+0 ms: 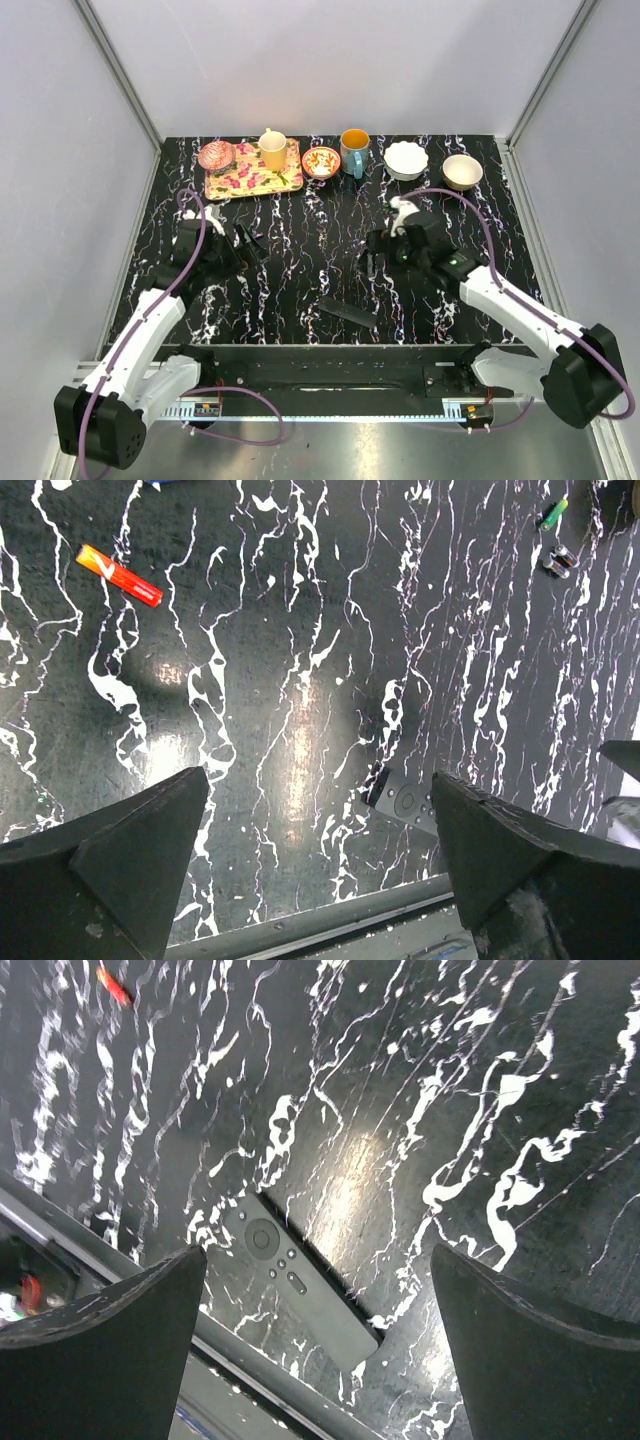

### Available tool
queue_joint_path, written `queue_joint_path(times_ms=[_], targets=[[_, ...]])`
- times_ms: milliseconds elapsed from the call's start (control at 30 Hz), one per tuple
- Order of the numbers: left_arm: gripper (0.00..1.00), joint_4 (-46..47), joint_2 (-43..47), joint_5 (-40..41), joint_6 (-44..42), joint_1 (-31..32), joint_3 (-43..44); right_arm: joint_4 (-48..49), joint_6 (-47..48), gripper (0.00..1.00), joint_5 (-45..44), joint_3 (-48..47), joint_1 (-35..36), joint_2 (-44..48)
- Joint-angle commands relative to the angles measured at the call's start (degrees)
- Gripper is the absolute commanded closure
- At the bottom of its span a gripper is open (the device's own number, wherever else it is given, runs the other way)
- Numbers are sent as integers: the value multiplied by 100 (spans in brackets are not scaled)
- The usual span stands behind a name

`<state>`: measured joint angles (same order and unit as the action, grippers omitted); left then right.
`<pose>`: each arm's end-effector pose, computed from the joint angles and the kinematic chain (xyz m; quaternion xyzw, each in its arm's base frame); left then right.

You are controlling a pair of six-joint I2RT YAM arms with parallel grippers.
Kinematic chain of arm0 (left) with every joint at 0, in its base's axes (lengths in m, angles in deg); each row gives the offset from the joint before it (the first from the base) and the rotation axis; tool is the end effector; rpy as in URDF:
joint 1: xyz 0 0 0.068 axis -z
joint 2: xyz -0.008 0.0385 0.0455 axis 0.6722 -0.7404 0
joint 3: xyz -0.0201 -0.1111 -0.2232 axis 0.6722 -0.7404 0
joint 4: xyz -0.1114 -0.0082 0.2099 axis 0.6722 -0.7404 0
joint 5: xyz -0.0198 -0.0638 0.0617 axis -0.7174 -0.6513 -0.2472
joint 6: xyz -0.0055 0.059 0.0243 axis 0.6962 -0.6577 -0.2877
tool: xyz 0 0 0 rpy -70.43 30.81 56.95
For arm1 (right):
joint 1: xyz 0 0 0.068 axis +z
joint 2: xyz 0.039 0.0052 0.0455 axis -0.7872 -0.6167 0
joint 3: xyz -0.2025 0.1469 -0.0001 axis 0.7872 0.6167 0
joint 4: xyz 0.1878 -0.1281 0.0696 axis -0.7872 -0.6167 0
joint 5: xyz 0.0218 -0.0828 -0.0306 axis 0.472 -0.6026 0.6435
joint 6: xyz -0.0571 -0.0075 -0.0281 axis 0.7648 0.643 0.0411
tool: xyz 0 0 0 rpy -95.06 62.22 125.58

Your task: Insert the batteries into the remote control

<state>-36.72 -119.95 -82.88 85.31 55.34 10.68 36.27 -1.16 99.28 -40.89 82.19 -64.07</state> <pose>0.1833 -0.0516 0.2346 -0.1607 0.8952 -0.2487 0.3330 0.2013 0.1298 0.2350 -0.1014 0.8847 0.2866 0.3535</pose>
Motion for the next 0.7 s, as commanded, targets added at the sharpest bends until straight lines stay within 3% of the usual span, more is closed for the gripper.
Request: queue_joint_path(times_ms=[0, 33, 167, 267, 500, 667], targets=[[1, 402, 233, -364, 109, -1, -229, -882, 693, 0, -1383, -573, 1076, -449], [1, 542, 285, -452, 109, -1, -283, -997, 798, 0, -1777, -660, 1592, -616], [1, 850, 435, -742, 118, 78, -564, -1508, 949, 0, -2273, -1056, 2203, -1599], [1, 983, 558, -865, 74, 184, -722, -1491, 975, 0, -2361, -1022, 2475, -1742], [1, 992, 663, -927, -23, 342, -854, -1438, 1028, 0, -2308, -1057, 2722, -2032], [1, 983, 743, -910, -23, 351, -951, -1341, 1037, 8, -2115, -1013, 2819, -2269]])
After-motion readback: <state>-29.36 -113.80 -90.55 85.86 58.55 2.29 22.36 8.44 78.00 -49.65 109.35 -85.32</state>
